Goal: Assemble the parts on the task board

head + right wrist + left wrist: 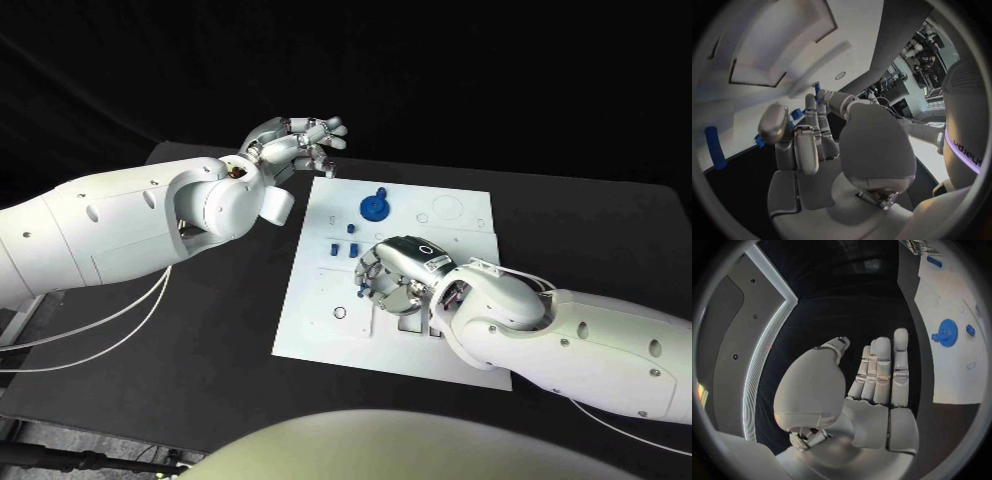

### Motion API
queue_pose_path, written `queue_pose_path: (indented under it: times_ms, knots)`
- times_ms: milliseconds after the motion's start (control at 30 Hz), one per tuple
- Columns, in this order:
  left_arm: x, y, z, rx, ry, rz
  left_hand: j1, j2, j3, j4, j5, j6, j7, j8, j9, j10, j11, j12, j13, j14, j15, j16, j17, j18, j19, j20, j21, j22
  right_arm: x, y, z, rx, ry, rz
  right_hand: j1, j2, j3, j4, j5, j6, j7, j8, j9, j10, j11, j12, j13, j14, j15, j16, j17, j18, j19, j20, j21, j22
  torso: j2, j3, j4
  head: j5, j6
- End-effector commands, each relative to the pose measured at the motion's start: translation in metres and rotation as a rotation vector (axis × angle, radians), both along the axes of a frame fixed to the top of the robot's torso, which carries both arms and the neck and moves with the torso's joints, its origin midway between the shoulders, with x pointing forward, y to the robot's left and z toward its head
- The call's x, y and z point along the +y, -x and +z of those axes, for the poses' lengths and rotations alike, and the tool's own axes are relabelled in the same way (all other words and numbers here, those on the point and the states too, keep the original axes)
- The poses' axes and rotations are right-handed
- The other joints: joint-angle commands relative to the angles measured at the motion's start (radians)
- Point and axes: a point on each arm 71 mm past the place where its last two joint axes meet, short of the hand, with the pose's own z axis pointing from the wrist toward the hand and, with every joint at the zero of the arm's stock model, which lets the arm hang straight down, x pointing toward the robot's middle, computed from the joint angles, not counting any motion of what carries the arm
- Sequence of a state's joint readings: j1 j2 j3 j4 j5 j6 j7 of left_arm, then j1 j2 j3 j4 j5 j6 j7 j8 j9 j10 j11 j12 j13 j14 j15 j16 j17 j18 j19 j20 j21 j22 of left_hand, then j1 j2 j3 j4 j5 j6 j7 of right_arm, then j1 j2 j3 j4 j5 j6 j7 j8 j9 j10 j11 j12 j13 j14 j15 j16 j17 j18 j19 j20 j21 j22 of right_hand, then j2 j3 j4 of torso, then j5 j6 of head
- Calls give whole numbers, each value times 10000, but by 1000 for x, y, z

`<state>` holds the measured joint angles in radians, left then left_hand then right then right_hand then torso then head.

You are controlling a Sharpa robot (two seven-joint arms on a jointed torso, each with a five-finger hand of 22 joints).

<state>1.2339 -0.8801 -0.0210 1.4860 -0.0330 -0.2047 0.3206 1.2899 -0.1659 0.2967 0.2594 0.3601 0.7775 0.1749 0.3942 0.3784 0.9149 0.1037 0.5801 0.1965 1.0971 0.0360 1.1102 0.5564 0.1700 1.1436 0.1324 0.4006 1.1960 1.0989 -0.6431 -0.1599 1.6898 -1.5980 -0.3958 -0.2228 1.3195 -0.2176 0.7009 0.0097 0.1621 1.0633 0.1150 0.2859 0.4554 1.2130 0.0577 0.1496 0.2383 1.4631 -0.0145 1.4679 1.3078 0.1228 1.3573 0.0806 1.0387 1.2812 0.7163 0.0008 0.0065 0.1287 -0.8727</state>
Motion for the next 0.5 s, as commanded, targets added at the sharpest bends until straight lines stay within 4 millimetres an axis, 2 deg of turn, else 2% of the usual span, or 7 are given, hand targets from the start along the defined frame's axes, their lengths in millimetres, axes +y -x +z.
queue_pose_path:
  times_ms: [33, 500]
  knots:
    - [-2, 0, 1, -11, 102, -197, 80, 44, 9, 5, 16, -73, -18, 25, 0, -69, 28, -8, -12, -32, 1, -25, -8, 79, 52, 48, -36, -9, 0, 0, -3, 122, 316, 61, -111, -4, -17, -11, 31, 35, 54, 25, -1, 56, 5, -52, 9, 649, -35, 42, 520, -90, -48, 39, -54, -13, -2, 2, 3, -14, 1]
    - [-2, 1, 1, 7, 97, -210, 82, 44, 6, 5, 9, -74, -18, 31, 2, -74, 29, -5, -11, -36, 2, -24, -11, 79, 52, 50, -42, -10, 2, -2, -7, 125, 527, 76, -129, -11, -31, -17, 25, 21, 55, 19, 5, 49, 9, -68, 9, 646, -34, 38, 509, -86, -57, 41, -72, -19, 1, -10, 5, 11, 1]
